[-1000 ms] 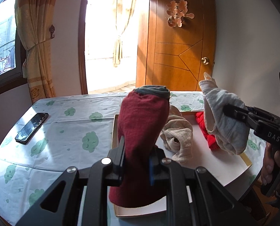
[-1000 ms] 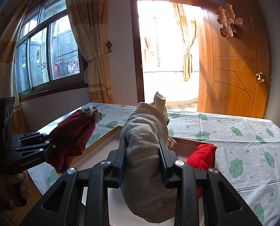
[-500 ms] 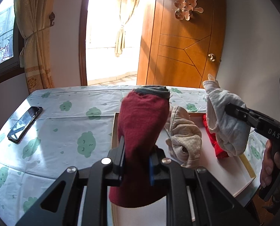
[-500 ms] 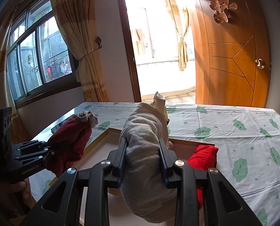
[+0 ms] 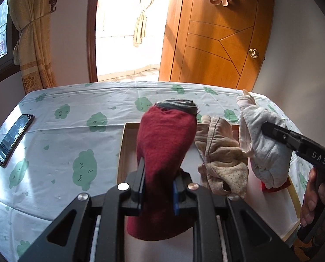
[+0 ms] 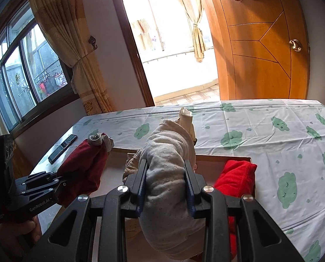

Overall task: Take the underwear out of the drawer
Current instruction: 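Lower both garments into the tray and open both tools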

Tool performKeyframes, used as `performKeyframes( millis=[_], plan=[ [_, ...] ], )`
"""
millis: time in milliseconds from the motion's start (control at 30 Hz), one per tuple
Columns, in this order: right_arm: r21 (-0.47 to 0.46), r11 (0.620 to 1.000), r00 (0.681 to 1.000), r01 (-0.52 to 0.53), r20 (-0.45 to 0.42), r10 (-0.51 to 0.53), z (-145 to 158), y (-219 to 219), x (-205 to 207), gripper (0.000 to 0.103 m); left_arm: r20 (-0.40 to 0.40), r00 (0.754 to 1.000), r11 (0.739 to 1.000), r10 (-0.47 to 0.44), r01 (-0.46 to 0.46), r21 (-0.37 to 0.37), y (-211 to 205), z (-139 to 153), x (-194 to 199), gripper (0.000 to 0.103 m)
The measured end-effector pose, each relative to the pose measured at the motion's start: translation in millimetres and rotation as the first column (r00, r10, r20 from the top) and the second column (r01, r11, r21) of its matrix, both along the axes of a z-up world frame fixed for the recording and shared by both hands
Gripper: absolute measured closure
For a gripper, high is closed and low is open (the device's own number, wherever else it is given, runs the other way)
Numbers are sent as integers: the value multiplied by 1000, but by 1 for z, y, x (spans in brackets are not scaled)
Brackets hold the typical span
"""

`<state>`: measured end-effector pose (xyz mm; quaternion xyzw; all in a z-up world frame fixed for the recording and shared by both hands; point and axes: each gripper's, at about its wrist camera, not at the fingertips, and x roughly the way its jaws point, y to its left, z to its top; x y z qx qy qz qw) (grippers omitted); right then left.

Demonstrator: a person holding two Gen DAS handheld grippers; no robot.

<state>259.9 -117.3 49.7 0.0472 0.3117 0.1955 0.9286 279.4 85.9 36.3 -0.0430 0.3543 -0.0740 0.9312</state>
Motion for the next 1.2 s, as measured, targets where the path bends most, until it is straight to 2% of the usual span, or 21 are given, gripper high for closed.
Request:
performKeyframes(
  millis=[367,433,500,567,600,633,733,800,900,1067,1200],
  plan=[
    [-15,1000,997,18,-73,-19,-17,-3,13,66,-53,999,999,-12,14,41,-14,-12,12,84],
    [-9,1000,996,16,-85,-17,-18,-4,15,64,-58,998,999,-14,16,43,-15,-11,13,79],
    [0,1000,995,17,-97,-17,-19,-6,16,56,-48,999,999,-3,5,49,-15,-9,11,67],
    [1,1000,994,11,-113,-11,-22,-7,17,42,-32,999,999,-1,2,43,-13,-6,9,58],
    [5,1000,994,17,-108,-16,-22,-10,16,39,-22,1000,999,-1,2,45,-14,-3,7,55],
    [11,1000,994,17,-104,-15,-22,-12,14,35,-10,1000,998,1,-1,56,-14,-1,3,54],
    [12,1000,995,13,-96,-11,-21,-17,7,34,30,1000,997,-3,1,82,-18,4,-9,50],
    [14,1000,996,16,-83,-15,-18,-21,0,33,51,999,997,-6,2,79,-20,6,-19,44],
    [21,1000,997,14,-70,-13,-15,-25,-13,31,79,997,997,-18,12,81,-25,7,-35,41],
    [-7,1000,999,-3,-37,3,-11,-28,-36,28,93,995,998,-48,45,36,-32,6,-64,39],
    [-15,1000,1000,-21,-20,21,-9,-37,-59,28,109,991,997,-79,76,31,-36,5,-92,37]
  ],
)
